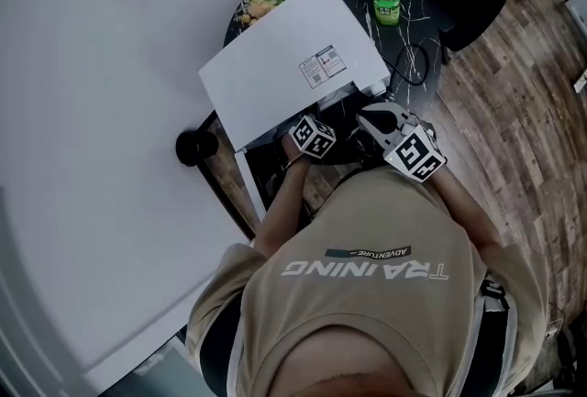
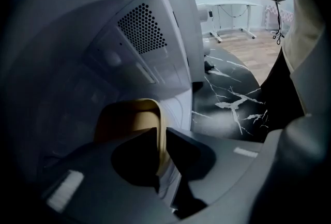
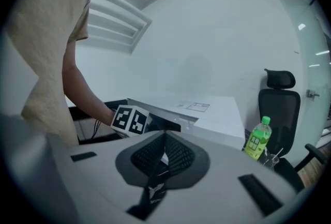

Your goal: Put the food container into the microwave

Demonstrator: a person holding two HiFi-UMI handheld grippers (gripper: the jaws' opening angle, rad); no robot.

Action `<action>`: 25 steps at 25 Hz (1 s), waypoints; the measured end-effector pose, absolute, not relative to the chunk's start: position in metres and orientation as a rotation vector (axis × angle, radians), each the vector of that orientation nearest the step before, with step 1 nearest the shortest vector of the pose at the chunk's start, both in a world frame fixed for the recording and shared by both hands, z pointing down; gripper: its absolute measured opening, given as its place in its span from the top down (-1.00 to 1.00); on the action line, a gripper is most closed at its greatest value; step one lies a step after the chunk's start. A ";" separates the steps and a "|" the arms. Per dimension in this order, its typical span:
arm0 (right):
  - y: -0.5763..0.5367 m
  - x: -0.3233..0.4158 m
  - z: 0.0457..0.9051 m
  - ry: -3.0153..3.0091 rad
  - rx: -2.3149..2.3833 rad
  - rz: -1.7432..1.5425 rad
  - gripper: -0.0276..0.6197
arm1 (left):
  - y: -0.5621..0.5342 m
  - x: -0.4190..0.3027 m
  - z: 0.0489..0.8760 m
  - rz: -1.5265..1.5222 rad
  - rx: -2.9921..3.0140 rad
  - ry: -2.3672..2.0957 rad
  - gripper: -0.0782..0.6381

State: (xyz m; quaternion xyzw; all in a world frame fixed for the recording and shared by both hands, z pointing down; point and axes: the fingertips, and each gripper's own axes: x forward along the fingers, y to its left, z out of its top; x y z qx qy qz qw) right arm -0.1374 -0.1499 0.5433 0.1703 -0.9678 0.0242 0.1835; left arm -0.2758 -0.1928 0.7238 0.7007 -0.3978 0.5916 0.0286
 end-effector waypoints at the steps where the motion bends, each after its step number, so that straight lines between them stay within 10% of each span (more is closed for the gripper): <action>1: -0.149 -0.138 0.544 -2.731 0.472 0.071 0.88 | -0.193 -0.276 0.721 1.818 2.164 -1.248 0.67; 13: -0.150 -0.161 0.537 -2.771 0.348 0.017 0.88 | -0.158 -0.284 0.680 1.621 2.195 -1.554 0.65; 19: -0.150 -0.173 0.521 -2.820 0.270 0.025 0.88 | -0.132 -0.273 0.624 0.732 2.145 -1.630 0.65; 25: -0.164 -0.177 0.495 -2.864 0.240 0.062 0.88 | -0.119 -0.222 0.541 0.488 2.429 -1.525 0.74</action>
